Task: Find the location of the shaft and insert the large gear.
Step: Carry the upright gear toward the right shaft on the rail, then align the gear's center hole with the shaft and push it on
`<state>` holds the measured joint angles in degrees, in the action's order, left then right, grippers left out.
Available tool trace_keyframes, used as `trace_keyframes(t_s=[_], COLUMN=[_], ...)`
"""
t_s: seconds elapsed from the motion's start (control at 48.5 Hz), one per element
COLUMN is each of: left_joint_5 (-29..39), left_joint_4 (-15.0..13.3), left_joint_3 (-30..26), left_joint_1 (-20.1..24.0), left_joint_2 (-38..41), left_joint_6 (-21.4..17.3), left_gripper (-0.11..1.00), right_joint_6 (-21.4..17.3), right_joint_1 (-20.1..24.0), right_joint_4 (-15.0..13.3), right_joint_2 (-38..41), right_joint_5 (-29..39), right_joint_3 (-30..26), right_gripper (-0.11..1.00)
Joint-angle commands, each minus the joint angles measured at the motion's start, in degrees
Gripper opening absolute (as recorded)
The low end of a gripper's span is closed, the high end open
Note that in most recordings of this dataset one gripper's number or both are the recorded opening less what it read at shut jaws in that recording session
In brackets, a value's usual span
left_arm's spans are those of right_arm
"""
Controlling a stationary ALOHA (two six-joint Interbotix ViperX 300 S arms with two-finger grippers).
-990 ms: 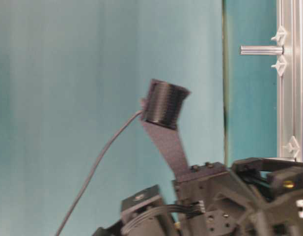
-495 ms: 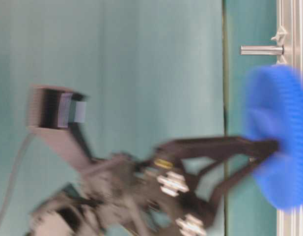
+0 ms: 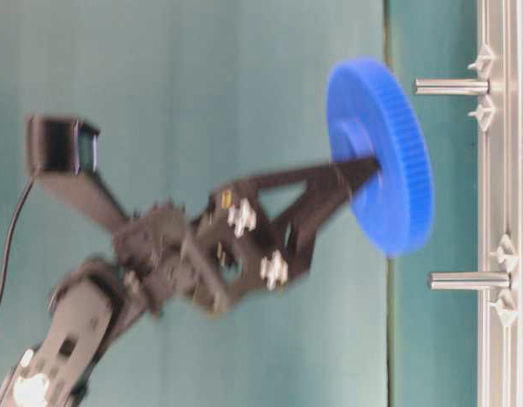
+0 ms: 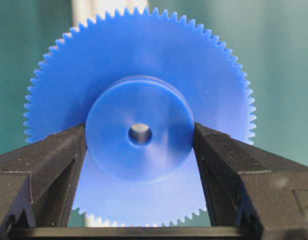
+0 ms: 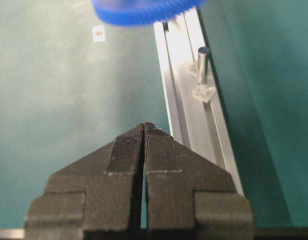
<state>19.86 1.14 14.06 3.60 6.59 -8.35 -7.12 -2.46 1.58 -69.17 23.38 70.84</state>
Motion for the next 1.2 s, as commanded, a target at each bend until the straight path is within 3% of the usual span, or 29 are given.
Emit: trace_keyframes(t_s=[0.0,0.289,0.454,0.907,1.175], left_joint_5=[-1.2,-1.1,-1.1,-0.7,3.7], left_joint_4=[0.1,0.1,0.1,0.1,0.1], left_joint_3=[-4.0,-9.8,-11.3,-11.5,-12.1], left_joint_1=[0.8,2.1,3.0,3.0,3.6], left_joint_2=[0.9,6.5,8.5,10.3,10.4], left_joint_6=[-1.1,-4.6,-4.7,-4.0,-4.7], left_gripper=[0.73,0.73,0.73,0.73,0.73], right_joint_6=[-0.5,-0.5,-0.5,-0.5,-0.5], right_joint_1=[-0.1,-0.1,-0.2,-0.2,-0.2], right_joint_4=[-0.1,-0.1,-0.1,-0.1,0.0], right_joint_2=[-0.1,-0.5,-0.7,-1.1,-1.1], right_joint_5=[-0.5,-0.5,-0.5,-0.5,-0.5], right_joint_3=[-0.4,-0.2,-0.1,0.4,0.4], right_gripper=[-0.01,-0.01,-0.01,-0.01,-0.01])
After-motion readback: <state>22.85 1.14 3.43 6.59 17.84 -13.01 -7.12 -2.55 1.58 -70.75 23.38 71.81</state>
